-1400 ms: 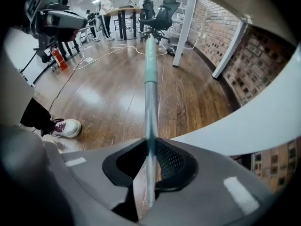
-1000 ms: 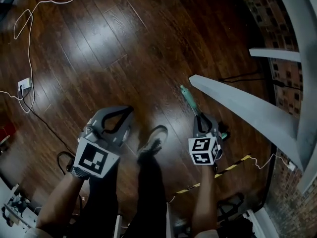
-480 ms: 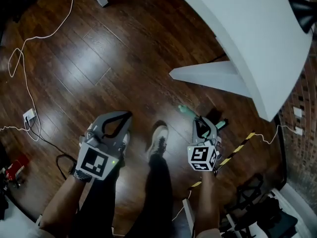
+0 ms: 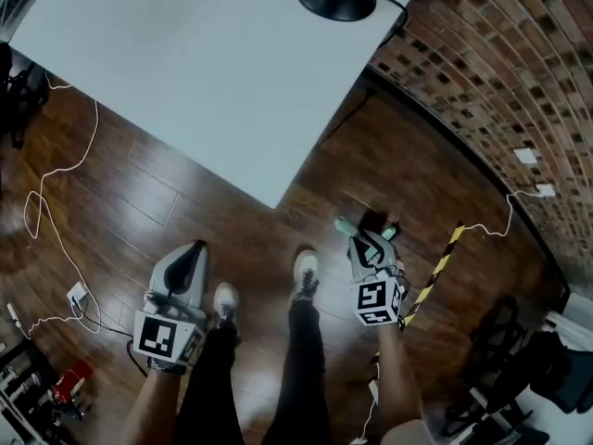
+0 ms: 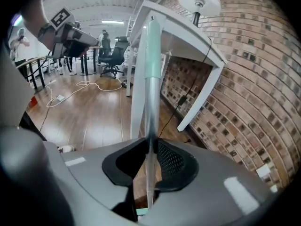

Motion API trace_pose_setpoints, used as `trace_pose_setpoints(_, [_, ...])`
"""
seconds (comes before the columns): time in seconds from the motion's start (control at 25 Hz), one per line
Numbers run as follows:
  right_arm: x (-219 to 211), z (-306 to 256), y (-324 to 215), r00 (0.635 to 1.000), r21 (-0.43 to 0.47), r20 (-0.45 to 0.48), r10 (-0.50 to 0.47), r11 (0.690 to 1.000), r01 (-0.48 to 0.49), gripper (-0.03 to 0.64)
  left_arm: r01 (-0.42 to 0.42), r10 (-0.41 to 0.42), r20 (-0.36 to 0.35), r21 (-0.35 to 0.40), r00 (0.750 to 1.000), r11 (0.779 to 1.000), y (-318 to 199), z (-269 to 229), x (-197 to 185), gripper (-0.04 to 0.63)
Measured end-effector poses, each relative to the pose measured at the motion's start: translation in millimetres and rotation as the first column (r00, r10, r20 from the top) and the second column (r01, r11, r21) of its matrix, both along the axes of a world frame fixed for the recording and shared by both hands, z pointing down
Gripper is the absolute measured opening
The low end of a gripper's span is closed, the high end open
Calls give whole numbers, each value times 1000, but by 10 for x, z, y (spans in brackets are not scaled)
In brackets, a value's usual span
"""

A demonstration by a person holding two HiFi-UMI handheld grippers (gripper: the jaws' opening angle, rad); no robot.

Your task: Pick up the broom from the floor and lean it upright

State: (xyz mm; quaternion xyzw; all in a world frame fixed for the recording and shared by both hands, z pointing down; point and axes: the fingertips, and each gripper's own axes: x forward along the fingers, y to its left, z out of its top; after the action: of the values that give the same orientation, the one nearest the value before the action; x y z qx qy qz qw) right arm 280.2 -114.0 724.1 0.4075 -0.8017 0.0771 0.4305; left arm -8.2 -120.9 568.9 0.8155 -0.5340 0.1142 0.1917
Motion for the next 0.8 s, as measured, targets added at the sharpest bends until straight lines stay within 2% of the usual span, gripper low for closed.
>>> trace_pose_setpoints(0.2, [197,-281,-377,993,22,88,79,997,-81,87,-13,12,11,70,1000,997,-260,-245,286,2])
trace_pose_setpoints(0.36, [268,-484,-666,979,27,165,116,992,-122,87,-9,7,31,63,999,998,-281,-361,497,2])
trace_pose_setpoints(0.52, [205,-637,-909,968,27,218,128,990,-137,89,41,-42,21,56,999,998,-293,-402,652,2])
trace_pose_setpoints(0.68, [32,-685,-1135,962,19,245,120,991,-129,89,58,-59,64,27,996,998,-240,-259,736,2])
trace_pose_setpoints(0.8, [-72,-655,-1274,962,2,253,107,994,-111,89,44,-45,37,12,998,999,-202,-263,920,2])
